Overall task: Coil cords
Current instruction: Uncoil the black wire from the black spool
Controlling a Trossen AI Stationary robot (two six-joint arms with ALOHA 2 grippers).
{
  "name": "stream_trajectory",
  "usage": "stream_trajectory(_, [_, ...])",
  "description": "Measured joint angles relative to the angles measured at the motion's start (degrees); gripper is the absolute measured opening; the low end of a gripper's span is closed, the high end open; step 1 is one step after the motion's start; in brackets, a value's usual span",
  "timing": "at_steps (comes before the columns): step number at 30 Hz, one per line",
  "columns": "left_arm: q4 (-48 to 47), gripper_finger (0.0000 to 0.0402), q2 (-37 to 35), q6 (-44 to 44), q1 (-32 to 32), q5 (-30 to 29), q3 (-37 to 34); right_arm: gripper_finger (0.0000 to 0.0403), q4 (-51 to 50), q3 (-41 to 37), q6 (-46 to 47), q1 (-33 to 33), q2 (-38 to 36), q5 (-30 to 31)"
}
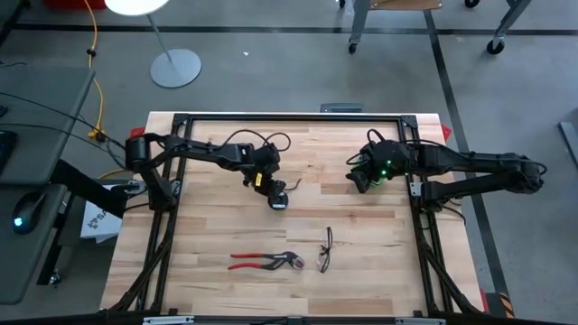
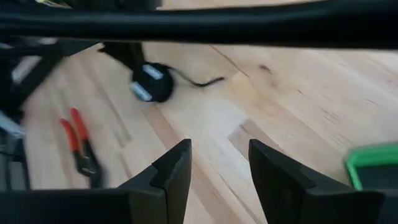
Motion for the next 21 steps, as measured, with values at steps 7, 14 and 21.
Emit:
stream_trajectory(7, [-7.9,0.0005,-11.7,23.8,1.2,-3.3,5.0,0.0151,16.2,0.0,-4.9,0.0,0.3,-5.4])
stream_trajectory(14, [-19.0,0.0004,-16.8,44.9,-0.1,-14.2,15.8,0.0151,26.8,0.0,-16.1,0.0,3.3,-5.3])
stream_trajectory(21, [-26.1,0.0003,-12.8,61.0,-2.7,-30.2,25.7,0.0151,26.9,7.3,-27.8,0.0,9.1,-1.6])
